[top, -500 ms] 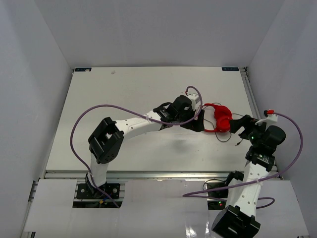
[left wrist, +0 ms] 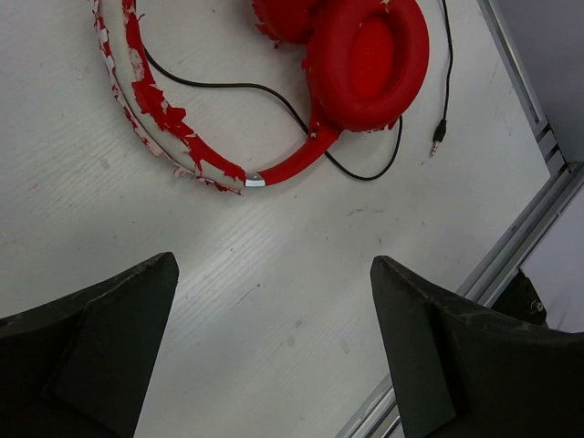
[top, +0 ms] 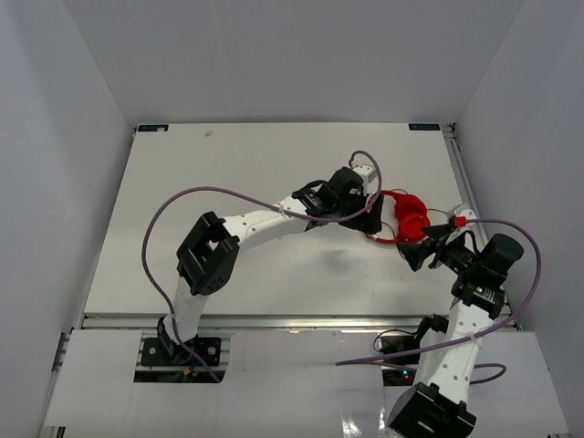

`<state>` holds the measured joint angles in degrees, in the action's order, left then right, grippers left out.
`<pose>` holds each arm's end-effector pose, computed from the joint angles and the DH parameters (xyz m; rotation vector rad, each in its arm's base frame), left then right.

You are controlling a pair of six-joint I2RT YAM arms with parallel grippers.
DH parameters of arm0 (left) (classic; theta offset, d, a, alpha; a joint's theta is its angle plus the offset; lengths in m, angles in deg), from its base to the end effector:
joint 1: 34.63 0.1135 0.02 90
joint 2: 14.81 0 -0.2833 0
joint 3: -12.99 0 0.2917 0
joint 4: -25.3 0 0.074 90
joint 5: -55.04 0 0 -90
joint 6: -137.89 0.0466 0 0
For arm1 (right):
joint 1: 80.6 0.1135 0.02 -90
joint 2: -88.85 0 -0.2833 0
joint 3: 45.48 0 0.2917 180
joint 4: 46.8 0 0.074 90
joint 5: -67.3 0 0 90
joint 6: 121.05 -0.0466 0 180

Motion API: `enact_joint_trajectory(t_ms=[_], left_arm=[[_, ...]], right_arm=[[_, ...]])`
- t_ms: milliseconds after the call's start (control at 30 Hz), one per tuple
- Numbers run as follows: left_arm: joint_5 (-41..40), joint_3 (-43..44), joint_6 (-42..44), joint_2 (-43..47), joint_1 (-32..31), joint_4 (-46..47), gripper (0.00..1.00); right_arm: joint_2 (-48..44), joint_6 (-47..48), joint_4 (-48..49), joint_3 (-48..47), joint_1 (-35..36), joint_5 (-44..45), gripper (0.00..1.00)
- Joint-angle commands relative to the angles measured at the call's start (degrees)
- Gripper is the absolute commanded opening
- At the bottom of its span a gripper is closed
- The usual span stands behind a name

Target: Wrap the headphones

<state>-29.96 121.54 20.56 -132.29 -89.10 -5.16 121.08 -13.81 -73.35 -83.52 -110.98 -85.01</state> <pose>0.3058 -0.4353 0.2431 0.6116 2.3225 -0.8225 0.1589 -0.0453 0.2602 -0.4870 1.6881 0.4447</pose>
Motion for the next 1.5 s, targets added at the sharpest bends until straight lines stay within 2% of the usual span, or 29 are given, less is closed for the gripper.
enact_joint_trajectory(t_ms=[0,233,367,533,867,1333,1467], left_arm=[[-2.1,5.08,-1.11,-3.31,2.31,-4.46,0.98],[-3.78,16.97,-3.29,-12.25,5.55,-9.17,0.98],[-6.58,29.33,-3.61,-20.55,5.78,-14.23,0.95],[-7.64,35.32,-3.7,-25.87,5.87,-14.11,0.9],[-5.49,33.52,-3.43,-27.88,5.69,-11.39,0.7],[-5.09,34.34,-3.81,-30.01,2.75,-11.45,0.58],[-5.18,34.8,-4.0,-30.04,2.62,-11.56,0.48]], right_arm=[[-0.16,7.35,-1.67,-1.42,-0.2,-6.82,0.9],[1.14,7.2,-1.57,-1.41,-0.2,-7.69,0.9],[1.76,7.05,-1.35,-1.34,-0.2,-8.14,0.9],[2.22,6.84,-1.06,-1.25,-0.29,-8.09,0.9],[2.67,5.83,-0.35,-1.34,-0.37,-7.87,0.9],[2.75,5.73,-0.44,-1.22,-0.66,-6.57,0.9],[2.71,5.74,-0.66,-1.07,-0.86,-6.6,0.9]])
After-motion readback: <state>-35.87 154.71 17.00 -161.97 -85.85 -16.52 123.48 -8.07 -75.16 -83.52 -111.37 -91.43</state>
